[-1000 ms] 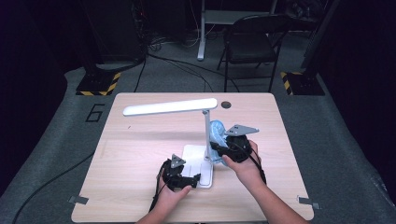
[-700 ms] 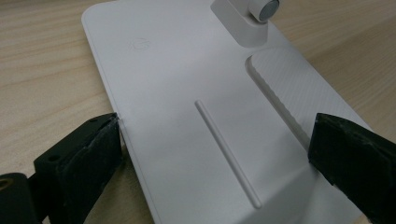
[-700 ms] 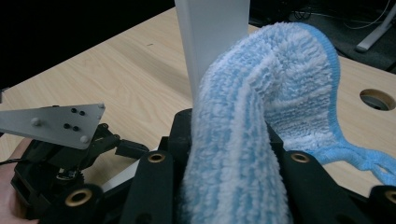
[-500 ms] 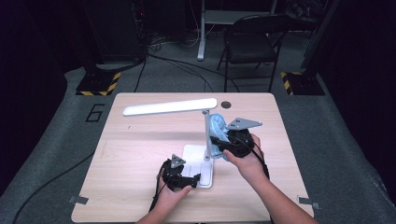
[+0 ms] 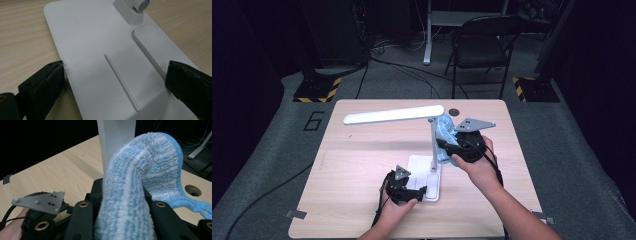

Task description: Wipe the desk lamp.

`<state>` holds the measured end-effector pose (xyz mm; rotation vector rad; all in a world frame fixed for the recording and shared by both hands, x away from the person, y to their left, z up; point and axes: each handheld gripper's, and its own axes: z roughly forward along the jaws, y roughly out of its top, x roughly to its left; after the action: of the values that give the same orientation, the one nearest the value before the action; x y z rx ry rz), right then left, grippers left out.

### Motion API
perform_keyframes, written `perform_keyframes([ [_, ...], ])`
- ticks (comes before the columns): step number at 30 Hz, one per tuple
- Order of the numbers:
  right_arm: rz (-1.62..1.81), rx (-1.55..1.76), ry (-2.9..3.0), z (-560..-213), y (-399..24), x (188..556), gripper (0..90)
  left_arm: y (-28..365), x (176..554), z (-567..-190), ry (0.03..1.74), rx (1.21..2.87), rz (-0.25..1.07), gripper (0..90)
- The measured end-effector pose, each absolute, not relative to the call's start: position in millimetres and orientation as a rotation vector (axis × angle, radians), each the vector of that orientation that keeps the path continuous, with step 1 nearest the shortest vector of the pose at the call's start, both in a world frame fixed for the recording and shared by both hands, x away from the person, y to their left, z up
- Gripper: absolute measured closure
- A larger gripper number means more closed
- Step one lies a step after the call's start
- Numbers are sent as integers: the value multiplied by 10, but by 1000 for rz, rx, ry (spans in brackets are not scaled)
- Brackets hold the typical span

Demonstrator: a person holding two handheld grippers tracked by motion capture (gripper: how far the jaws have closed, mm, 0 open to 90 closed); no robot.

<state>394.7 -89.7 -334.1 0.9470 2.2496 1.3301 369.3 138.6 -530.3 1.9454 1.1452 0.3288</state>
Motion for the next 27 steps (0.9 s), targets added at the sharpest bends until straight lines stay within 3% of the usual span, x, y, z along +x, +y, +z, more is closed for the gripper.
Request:
perform_keyframes([
  [27, 1302, 880, 2308, -2778, -887, 3932, 668, 1387, 3694, -5303, 1139, 1950, 329, 28],
])
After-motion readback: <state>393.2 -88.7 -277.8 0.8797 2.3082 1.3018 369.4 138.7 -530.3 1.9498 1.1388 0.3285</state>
